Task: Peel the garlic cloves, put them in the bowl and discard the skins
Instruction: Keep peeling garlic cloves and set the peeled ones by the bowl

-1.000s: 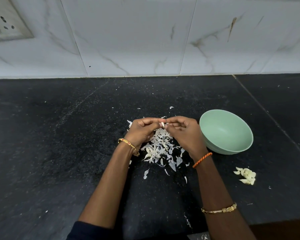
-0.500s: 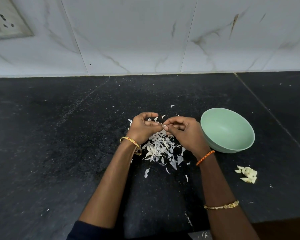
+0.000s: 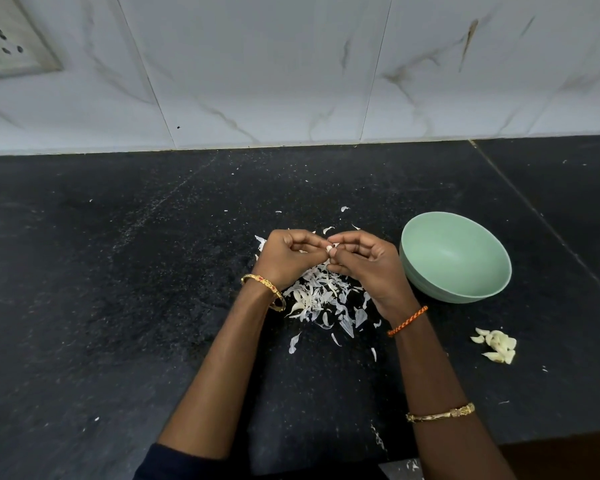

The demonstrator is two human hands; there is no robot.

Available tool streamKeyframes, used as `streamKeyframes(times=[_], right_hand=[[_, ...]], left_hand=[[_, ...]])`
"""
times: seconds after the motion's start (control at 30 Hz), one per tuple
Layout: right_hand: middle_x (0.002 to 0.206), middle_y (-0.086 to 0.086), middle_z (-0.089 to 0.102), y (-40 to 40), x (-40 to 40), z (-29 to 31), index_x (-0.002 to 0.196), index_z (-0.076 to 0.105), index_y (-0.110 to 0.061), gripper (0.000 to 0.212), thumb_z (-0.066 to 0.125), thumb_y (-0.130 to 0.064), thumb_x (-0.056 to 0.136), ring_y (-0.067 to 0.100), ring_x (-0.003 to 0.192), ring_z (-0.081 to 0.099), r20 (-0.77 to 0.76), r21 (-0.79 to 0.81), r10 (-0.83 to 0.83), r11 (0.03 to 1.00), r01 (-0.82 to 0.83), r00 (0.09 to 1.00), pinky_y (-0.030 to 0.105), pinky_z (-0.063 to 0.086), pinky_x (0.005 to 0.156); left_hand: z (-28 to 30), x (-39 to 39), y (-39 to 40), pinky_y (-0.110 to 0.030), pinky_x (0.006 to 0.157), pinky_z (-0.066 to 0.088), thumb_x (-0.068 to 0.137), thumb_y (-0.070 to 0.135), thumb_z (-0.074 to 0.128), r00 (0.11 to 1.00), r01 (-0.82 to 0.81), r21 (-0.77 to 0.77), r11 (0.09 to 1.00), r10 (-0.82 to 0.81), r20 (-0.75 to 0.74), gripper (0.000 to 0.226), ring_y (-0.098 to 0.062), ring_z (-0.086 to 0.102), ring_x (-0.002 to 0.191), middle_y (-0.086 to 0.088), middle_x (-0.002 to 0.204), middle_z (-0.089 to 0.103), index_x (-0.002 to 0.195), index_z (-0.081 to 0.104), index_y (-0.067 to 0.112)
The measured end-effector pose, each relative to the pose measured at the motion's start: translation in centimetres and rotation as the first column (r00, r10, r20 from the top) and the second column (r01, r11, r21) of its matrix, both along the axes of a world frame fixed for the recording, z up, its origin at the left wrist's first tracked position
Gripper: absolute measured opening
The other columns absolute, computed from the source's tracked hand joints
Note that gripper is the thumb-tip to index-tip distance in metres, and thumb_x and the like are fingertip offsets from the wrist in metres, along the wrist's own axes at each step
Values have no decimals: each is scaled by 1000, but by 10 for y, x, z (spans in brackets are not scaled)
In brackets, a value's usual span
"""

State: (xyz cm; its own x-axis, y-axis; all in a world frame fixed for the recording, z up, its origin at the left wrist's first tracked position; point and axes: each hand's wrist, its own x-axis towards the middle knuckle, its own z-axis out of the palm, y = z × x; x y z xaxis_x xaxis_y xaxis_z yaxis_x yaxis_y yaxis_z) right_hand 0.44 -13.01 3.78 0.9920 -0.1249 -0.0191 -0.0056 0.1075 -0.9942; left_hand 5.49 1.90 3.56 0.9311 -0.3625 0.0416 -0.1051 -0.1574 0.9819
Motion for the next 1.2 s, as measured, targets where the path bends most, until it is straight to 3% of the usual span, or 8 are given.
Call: streamKeyframes(times=[0.13, 0.27, 0.4, 0.6, 0.73, 0.83, 1.03, 1.2], right_hand=[[81, 15, 71, -1, -1, 0, 93, 69, -4, 12, 66, 4, 84, 18, 71, 71, -38, 15, -62, 998, 62, 997, 24, 58, 69], [82, 16, 73, -3, 0, 1, 95, 70, -2, 11, 65, 2, 86, 20, 74, 72, -103, 31, -63, 997, 67, 993, 26, 59, 73], [79, 12, 74, -5, 0, 2, 94, 70, -2, 13, 72, -5, 82, 15, 71, 70, -175, 18, -72, 997, 76, 982, 24, 59, 68], [68, 3, 72, -7, 3, 4, 81, 70, -8, 8, 71, -1, 82, 7, 64, 67, -263, -29, -90, 996, 85, 961, 20, 57, 61], [67, 3, 69, -4, 5, 3, 77, 68, -6, 10, 68, 1, 83, 9, 63, 65, -312, -1, -84, 996, 88, 946, 23, 59, 65], [70, 6, 69, -4, 6, 2, 78, 67, -3, 8, 66, -1, 86, 10, 64, 66, -351, 71, -62, 993, 93, 934, 23, 59, 63], [66, 10, 69, -5, 3, 4, 80, 64, 2, 6, 65, 2, 86, 11, 58, 67, -405, 140, -43, 984, 108, 913, 22, 59, 60], [72, 14, 67, -3, -2, 7, 83, 62, 5, 3, 65, 5, 85, 12, 57, 67, -383, 138, -74, 981, 136, 921, 21, 58, 58]], left_hand=[[1, 2, 0, -13, 75, 49, 82, 9, 72, 998, 45, 89, 995, -48, 34, 13, 3, 66, 77, 12, 80, 71, 86, 74, 20], [-2, 3, 1, -23, 84, 53, 81, 12, 73, 998, 39, 153, 987, -46, 46, 12, -3, 67, 86, 8, 87, 73, 91, 75, 19], [-2, 1, -1, -9, 64, 45, 80, 11, 74, 990, -1, 225, 974, -30, 137, 10, 9, 61, 63, 2, 85, 74, 90, 77, 14], [-10, 2, -2, -34, 76, 58, 77, 13, 77, 990, -47, 210, 977, 17, 140, 7, -9, 70, 75, 4, 77, 74, 80, 77, 19], [-10, -1, -6, -31, 69, 58, 76, 12, 77, 995, -51, 227, 973, 31, 90, 9, -5, 64, 64, 2, 71, 71, 78, 76, 21], [-9, -3, -9, -18, 55, 47, 75, 9, 77, 996, -67, 245, 967, 51, 72, 11, 4, 55, 54, 5, 68, 67, 78, 74, 20], [-9, -7, -9, -11, 59, 45, 73, 7, 78, 990, -73, 239, 968, 42, 134, 12, 7, 56, 58, 12, 65, 64, 80, 76, 17], [-10, -8, -9, -19, 63, 51, 73, 4, 76, 986, -81, 205, 975, 49, 157, 13, -3, 59, 62, 7, 65, 66, 76, 75, 17]])
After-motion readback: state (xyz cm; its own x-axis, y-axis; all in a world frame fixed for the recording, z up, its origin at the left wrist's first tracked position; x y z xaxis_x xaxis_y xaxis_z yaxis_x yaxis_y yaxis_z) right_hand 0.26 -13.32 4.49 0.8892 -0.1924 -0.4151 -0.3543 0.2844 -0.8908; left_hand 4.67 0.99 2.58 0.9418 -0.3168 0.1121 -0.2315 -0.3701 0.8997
